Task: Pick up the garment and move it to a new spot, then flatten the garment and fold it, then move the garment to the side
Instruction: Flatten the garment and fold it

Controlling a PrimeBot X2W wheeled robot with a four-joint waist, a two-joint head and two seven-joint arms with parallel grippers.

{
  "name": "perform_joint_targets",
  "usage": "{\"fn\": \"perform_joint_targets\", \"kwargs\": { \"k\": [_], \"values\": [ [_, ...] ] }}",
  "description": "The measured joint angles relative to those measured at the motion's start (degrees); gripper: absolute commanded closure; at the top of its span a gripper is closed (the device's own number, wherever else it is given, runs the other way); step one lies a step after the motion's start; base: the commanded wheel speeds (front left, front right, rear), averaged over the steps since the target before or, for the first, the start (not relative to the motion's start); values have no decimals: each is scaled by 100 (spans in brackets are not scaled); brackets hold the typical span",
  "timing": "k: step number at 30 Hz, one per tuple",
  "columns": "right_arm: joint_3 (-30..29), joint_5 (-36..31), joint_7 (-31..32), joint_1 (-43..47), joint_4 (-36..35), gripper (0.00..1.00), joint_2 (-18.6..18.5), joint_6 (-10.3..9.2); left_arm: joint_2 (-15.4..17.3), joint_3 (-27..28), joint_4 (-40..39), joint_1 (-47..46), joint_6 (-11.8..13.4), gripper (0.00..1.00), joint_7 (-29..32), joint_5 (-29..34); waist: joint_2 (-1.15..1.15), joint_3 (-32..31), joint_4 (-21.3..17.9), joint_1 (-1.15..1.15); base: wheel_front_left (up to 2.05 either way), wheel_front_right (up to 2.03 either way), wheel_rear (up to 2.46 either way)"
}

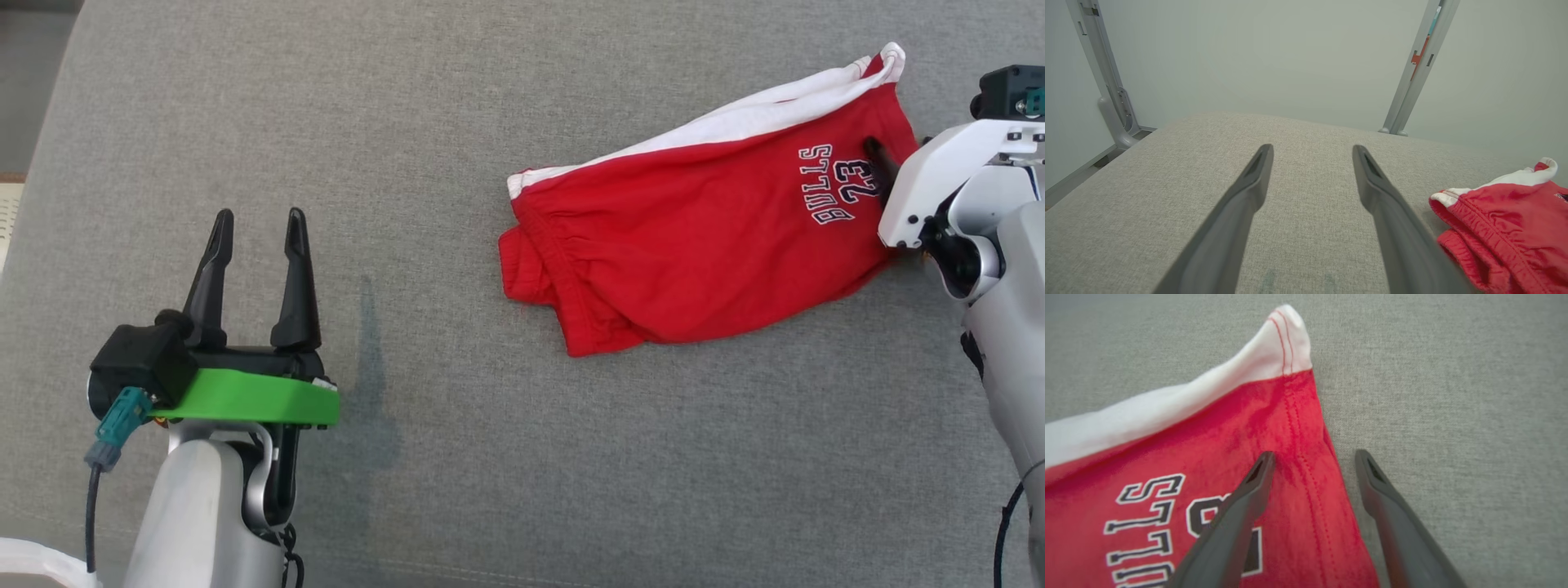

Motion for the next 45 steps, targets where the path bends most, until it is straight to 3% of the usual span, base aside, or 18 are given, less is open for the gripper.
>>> {"fn": "perform_joint_targets", "kwargs": {
  "k": [6, 7, 8, 9, 17, 26, 33, 38, 45],
  "values": [
    [162, -15, 213, -180, 311, 0, 51, -7, 3, -108, 11, -1, 0, 0, 0, -9, 0, 31, 100, 0, 0, 0, 0],
    [191, 1, 254, -203, 343, 26, 51, -8, 3, -130, 23, -1, -1, 0, 0, -16, 0, 29, 115, 0, 0, 0, 0],
    [212, 16, 258, -209, 359, 93, 48, -8, 4, -138, 29, -1, -1, 0, 0, -30, 0, 26, 124, 0, 0, 0, 0],
    [242, 34, 259, -211, 374, 100, 49, -9, 11, -140, 37, -1, -1, 0, 0, -49, 0, 21, 133, 0, 0, 0, 0],
    [190, 291, -80, -86, 475, 100, 11, 4, 41, -182, 140, 69, -1, 0, 0, -108, 0, -107, 130, 0, 0, 0, 0],
    [-230, 303, -791, 330, 413, 100, -553, 2, 71, -249, 185, 191, -1, 0, 0, -156, 0, -332, -89, 0, 0, 0, 0],
    [-713, -32, -973, 488, 341, 100, -845, 1, 79, -303, 212, 219, -1, 0, 0, -166, 0, -508, -278, 0, 0, 0, 0],
    [-849, -344, -818, 587, -29, 100, -676, 0, 77, -335, 261, 244, -1, 0, 0, -174, 0, -652, -311, 0, 0, 0, 0],
    [-577, -661, -338, 930, -1177, 100, 32, -1, 104, -330, 281, 357, -1, 0, 0, -203, 0, -843, -289, 0, 0, 0, 0]
  ]
}}
